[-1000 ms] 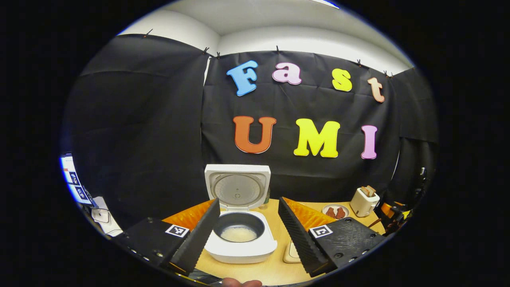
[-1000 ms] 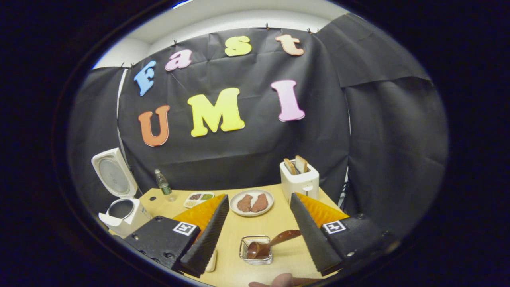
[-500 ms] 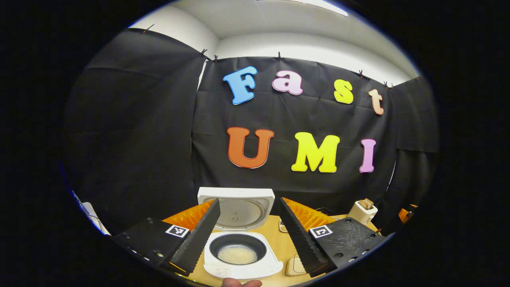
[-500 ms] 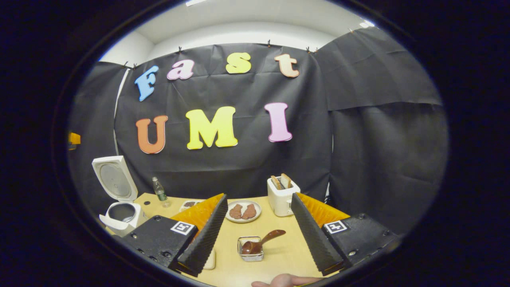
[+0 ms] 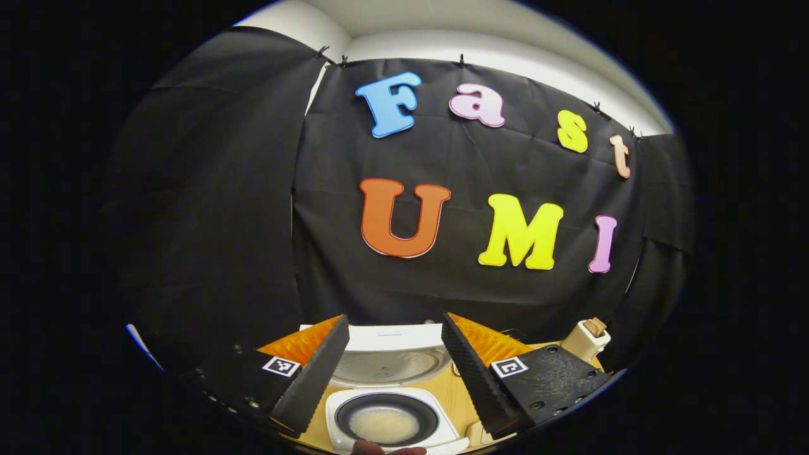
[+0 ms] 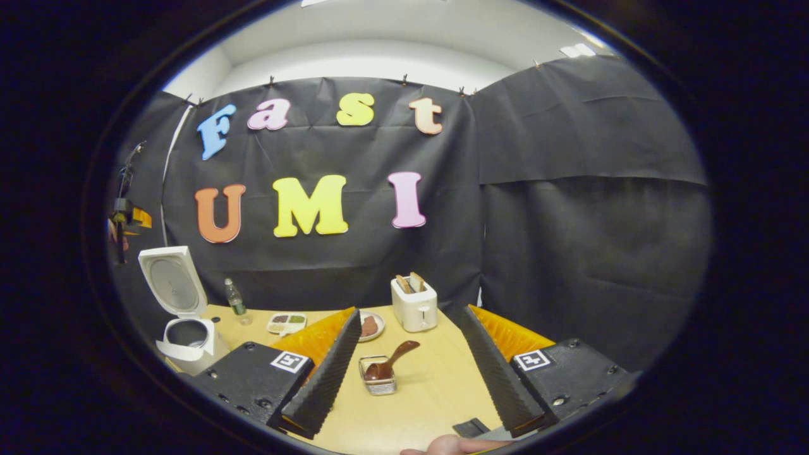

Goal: Close the left gripper, press the button to open the rice cooker; take a wooden spoon from the chopstick holder with the right hand, scoop a spoonful of rice and pour it into the rice cooker, then put the wooden spoon back into the chopstick holder.

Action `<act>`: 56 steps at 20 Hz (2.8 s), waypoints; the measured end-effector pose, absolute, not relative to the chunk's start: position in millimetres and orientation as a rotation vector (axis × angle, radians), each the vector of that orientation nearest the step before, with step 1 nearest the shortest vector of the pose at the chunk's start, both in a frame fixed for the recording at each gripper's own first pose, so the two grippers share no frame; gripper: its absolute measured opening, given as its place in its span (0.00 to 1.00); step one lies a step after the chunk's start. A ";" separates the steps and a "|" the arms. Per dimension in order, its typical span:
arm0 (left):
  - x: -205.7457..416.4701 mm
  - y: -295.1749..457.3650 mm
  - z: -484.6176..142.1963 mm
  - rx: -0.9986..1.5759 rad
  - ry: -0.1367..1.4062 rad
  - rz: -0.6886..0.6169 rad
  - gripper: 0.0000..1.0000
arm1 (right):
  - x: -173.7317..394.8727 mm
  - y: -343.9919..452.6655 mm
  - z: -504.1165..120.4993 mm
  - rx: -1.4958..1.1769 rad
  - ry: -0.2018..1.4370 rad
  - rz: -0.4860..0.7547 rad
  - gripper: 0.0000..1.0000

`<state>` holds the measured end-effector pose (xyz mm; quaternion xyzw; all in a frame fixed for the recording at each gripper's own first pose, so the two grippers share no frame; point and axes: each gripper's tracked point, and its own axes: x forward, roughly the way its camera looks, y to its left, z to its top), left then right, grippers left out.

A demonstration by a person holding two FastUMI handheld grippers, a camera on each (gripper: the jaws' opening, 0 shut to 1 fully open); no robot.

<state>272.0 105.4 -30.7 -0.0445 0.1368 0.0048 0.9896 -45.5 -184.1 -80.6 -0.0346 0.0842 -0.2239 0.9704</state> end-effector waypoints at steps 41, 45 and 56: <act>142.9 76.9 -248.8 -0.195 0.963 0.108 0.97 | -67.0 -132.8 -130.4 -0.005 0.316 -0.280 0.96; 133.8 75.3 -261.9 -0.160 0.978 0.111 0.97 | -64.3 -129.3 -130.9 -0.004 0.322 -0.271 0.96; 120.4 74.0 -284.7 -0.078 0.938 0.139 0.98 | -50.1 -109.8 -141.3 -0.014 0.365 -0.198 1.00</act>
